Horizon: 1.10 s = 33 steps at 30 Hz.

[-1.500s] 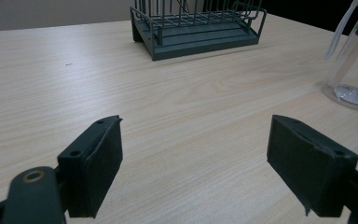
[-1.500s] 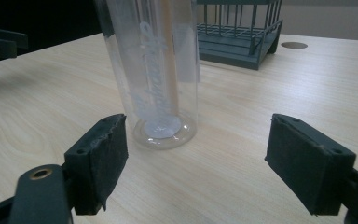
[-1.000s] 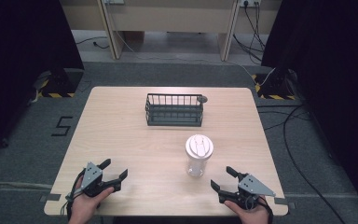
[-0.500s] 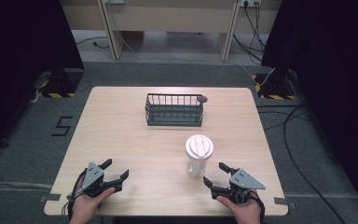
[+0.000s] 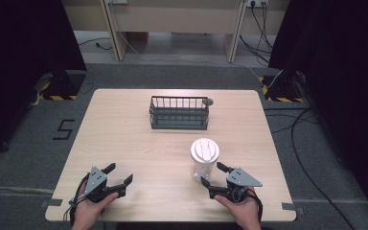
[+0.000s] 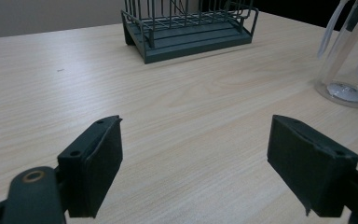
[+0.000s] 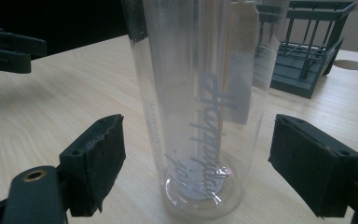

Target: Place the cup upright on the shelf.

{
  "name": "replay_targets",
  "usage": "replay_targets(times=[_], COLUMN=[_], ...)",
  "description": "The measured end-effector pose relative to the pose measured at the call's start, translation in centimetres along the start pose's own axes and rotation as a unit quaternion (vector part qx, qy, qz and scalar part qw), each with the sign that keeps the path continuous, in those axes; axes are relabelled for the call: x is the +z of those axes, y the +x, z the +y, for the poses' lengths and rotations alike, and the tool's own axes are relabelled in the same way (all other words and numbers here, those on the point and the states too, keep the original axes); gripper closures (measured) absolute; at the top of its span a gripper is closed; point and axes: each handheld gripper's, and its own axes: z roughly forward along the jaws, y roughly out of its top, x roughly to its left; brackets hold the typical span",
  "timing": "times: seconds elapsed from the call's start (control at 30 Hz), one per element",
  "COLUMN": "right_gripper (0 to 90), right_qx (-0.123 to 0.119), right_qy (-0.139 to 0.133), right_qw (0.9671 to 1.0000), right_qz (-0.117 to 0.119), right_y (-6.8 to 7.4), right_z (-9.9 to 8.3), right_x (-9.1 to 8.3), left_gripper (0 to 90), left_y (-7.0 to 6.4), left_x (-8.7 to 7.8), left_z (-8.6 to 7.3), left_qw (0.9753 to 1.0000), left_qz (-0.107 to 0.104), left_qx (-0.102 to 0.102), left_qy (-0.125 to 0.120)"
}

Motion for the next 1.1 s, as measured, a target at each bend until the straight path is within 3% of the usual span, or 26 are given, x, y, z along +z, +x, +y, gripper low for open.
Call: replay_targets(times=[0.83, 1.1], right_gripper=[14.5, 17.4], right_qx=[0.005, -0.008], right_qy=[0.000, -0.009], right_qw=[1.0000, 0.9999], right_qz=[-0.006, -0.006], right_y=[-0.4, -0.5], right_z=[0.5, 0.3], right_x=[4.1, 4.6], left_gripper=[17.8, 17.9], left_y=[0.0, -0.1], left_x=[0.0, 0.0], left_z=[0.0, 0.0], left_qw=[1.0000, 1.0000], left_qz=[-0.003, -0.005], left_qx=[0.000, 0.000], left_qy=[-0.001, 0.000])
